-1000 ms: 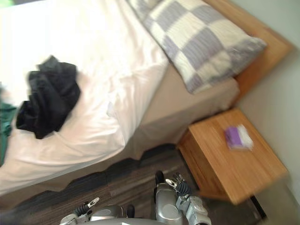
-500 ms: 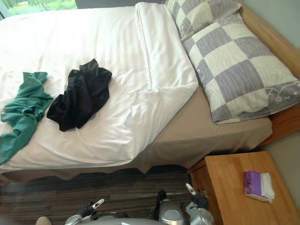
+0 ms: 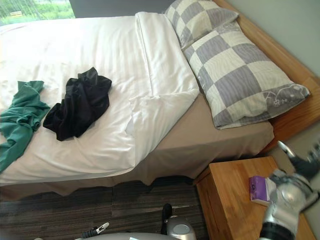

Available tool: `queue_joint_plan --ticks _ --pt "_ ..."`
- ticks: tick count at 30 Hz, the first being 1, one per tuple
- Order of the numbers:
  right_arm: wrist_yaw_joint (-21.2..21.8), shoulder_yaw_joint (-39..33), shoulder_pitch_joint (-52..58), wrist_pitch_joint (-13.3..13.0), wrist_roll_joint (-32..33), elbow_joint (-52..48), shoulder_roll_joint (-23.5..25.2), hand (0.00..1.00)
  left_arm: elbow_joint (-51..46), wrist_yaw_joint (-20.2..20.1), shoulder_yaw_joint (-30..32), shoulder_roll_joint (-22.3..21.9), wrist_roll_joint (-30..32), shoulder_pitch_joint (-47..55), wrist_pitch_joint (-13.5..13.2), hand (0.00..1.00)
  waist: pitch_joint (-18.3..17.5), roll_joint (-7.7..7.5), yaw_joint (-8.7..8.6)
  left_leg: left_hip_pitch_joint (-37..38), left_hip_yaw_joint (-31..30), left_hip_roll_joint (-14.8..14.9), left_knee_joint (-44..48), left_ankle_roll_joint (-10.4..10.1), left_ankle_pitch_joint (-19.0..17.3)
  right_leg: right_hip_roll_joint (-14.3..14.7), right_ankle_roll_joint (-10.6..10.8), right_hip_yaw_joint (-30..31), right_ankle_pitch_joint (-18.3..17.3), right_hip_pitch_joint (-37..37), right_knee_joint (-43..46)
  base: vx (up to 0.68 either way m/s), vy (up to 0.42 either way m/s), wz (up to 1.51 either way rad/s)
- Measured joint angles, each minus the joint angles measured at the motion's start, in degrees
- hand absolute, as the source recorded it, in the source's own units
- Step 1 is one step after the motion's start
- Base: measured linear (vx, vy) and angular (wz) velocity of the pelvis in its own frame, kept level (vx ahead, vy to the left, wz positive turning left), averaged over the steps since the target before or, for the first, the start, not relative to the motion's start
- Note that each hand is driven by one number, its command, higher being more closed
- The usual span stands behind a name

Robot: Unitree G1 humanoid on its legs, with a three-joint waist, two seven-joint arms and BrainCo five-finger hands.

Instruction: Tidy the bed and pick cloth on bed and put in laundry

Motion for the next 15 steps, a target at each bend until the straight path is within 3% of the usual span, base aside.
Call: queue_joint_plan --ticks 5,9,13,15 --pt "7.5 15.4 -12.1 1.2 -5.8 -0.1 -6.5 0.0 -0.2 -0.1 -1.9 0.7 -0.6 -0.5 0.3 0.0 0.0 -0.01 2.29 -0.4 -0.9 -0.1 -1.0 0.4 1.2 -0.2 -1.3 -1.2 0.7 -0.1 -0.1 0.04 0.008 0.13" --pt "11.9 22.4 -19.6 2.5 -6.7 -2.4 -8.6 0.0 -2.3 -0.5 -3.1 1.1 -1.7 -0.5 0.9 0.0 0.4 -0.08 3.18 -0.9 -1.4 -0.5 -1.4 0.0 2.0 -0.8 -1.4 -1.4 0.9 -0.2 -0.1 0.06 0.033 0.21" --pt "15.0 29.4 -28.3 2.9 -10.0 -7.5 -8.6 0.0 -2.6 -1.8 -3.8 1.8 -1.7 -3.2 0.9 0.0 4.4 -0.05 4.66 -3.3 -1.2 -1.5 -0.1 0.2 2.1 -2.1 -1.4 -0.3 0.9 -2.7 1.5 -0.03 0.028 0.04" --pt "16.1 32.3 -33.2 3.1 -12.5 -7.9 -8.6 0.0 -3.9 -2.5 -4.0 2.2 -2.4 -4.9 0.7 0.0 8.1 0.19 5.03 -5.4 -1.3 -2.1 1.5 0.4 2.0 -3.1 -1.3 -0.3 0.9 -4.5 2.8 -0.1 0.01 0.12"
